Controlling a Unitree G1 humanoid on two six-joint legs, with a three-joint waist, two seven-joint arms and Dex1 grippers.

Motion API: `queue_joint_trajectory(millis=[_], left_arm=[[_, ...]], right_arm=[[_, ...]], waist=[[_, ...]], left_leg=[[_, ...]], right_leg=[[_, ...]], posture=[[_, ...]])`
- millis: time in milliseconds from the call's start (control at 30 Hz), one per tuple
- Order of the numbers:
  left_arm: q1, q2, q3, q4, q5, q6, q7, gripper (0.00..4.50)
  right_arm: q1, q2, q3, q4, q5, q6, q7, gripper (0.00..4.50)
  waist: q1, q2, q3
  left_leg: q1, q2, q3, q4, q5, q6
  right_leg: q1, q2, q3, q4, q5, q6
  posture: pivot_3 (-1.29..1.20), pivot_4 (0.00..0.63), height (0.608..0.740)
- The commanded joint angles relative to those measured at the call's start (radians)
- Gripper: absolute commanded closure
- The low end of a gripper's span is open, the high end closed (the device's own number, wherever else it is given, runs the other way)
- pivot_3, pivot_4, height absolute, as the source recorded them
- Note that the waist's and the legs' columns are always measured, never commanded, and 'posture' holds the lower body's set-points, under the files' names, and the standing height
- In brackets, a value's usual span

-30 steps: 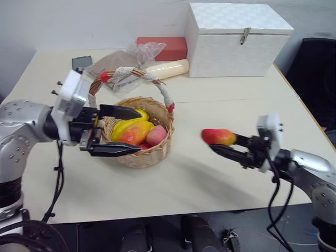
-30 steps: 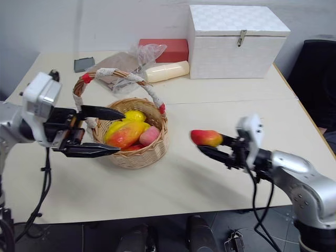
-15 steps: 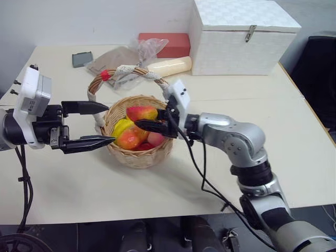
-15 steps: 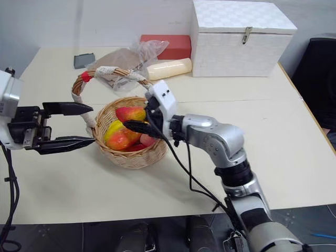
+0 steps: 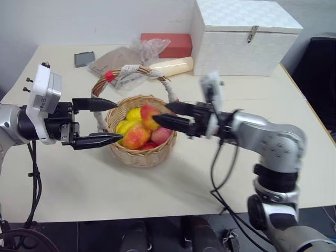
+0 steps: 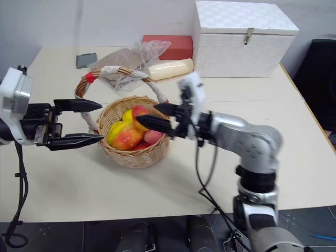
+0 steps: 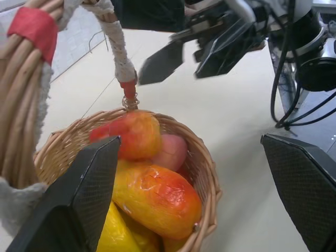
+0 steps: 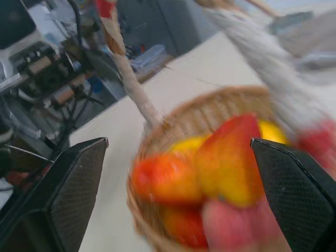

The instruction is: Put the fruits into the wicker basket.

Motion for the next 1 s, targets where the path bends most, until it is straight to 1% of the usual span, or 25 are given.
queue_joint_trajectory(millis=[33,100,167,267,500,667,733,767,800,833,1000], left_arm=[[-0.04,0.008,-0.019,0.018,0.015,-0.039,-0.028,0.0],[-0.054,0.01,-0.032,0.036,0.024,-0.051,-0.043,0.0],[-0.061,0.011,-0.038,0.048,0.03,-0.06,-0.052,0.0],[-0.061,0.011,-0.04,0.056,0.037,-0.071,-0.059,0.0],[-0.058,0.009,-0.033,0.037,0.032,-0.069,-0.043,0.0],[-0.051,0.011,-0.02,0.019,0.027,-0.066,-0.031,0.0],[-0.044,0.008,-0.011,0.002,0.019,-0.06,-0.02,0.0],[-0.04,0.006,-0.006,-0.009,0.012,-0.055,-0.012,0.0],[-0.036,0.004,-0.001,-0.02,0.005,-0.05,-0.005,0.0],[-0.032,0.004,0.005,-0.03,-0.002,-0.046,0.002,0.0],[-0.025,-0.005,0.028,-0.05,-0.042,-0.024,0.027,0.0]], right_arm=[[0.091,-0.124,-0.07,-0.132,0.029,-0.021,0.018,0.02],[0.143,-0.2,-0.058,-0.157,-0.07,-0.114,0.034,0.02],[0.17,-0.244,-0.021,-0.16,-0.152,-0.202,0.054,0.02],[0.17,-0.23,0.016,-0.126,-0.208,-0.287,0.062,0.02],[0.03,-0.077,0.246,0.076,-0.393,-0.472,0.093,0.02],[-0.093,0.055,0.323,0.309,-0.529,-0.624,0.091,0.02],[-0.125,0.08,0.343,0.384,-0.594,-0.688,0.09,0.02],[-0.132,0.091,0.339,0.403,-0.603,-0.7,0.092,0.41],[-0.133,0.098,0.336,0.409,-0.607,-0.709,0.099,0.62],[-0.131,0.102,0.334,0.406,-0.608,-0.717,0.112,0.96],[-0.088,0.098,0.343,0.319,-0.597,-0.719,0.178,2.73]], waist=[[-0.003,0.0,0.0],[-0.003,0.0,0.0],[-0.005,0.0,0.0],[-0.008,0.0,0.0],[-0.012,0.0,0.0],[-0.013,0.0,0.0],[-0.015,0.0,0.0],[-0.016,0.0,0.0],[-0.015,0.0,0.0],[-0.014,0.0,0.0],[-0.014,0.0,0.0]], left_leg=[[0.0,0.0,0.0,0.0,0.0,0.0],[0.001,0.0,0.001,-0.001,0.0,-0.001],[0.002,0.0,0.001,-0.001,0.0,-0.003],[0.003,0.002,0.001,-0.001,0.001,-0.006],[0.004,0.003,0.001,-0.001,0.002,-0.007],[0.003,0.003,0.001,0.0,0.002,-0.007],[0.003,0.003,0.001,0.0,0.002,-0.007],[0.003,0.003,0.001,0.0,0.002,-0.007],[0.002,0.003,0.001,0.0,0.002,-0.007],[0.002,0.003,0.001,0.0,0.002,-0.007],[0.001,0.004,0.0,0.0,0.002,-0.007]], right_leg=[[0.0,0.0,0.0,-0.003,0.0,0.0],[0.0,0.002,0.0,-0.004,0.0,0.0],[0.0,0.005,0.001,-0.004,0.0,0.0],[0.0,0.01,0.004,-0.003,0.0,0.0],[-0.001,0.012,0.006,0.001,-0.001,-0.001],[-0.001,0.011,0.006,0.002,-0.001,-0.001],[-0.001,0.011,0.006,0.002,-0.001,-0.001],[-0.001,0.011,0.006,0.002,-0.001,-0.001],[-0.001,0.011,0.006,0.003,-0.001,-0.001],[-0.001,0.011,0.006,0.003,-0.001,-0.001],[-0.001,0.011,0.006,0.003,-0.001,-0.001]], posture=[[0.0,0.15,0.74],[0.0,0.15,0.74],[0.0,0.15,0.74],[0.0,0.15,0.74],[0.0,0.15,0.74],[0.0,0.15,0.74],[0.0,0.15,0.74],[0.0,0.15,0.74],[0.0,0.15,0.74],[0.0,0.15,0.74],[0.0,0.15,0.74]])
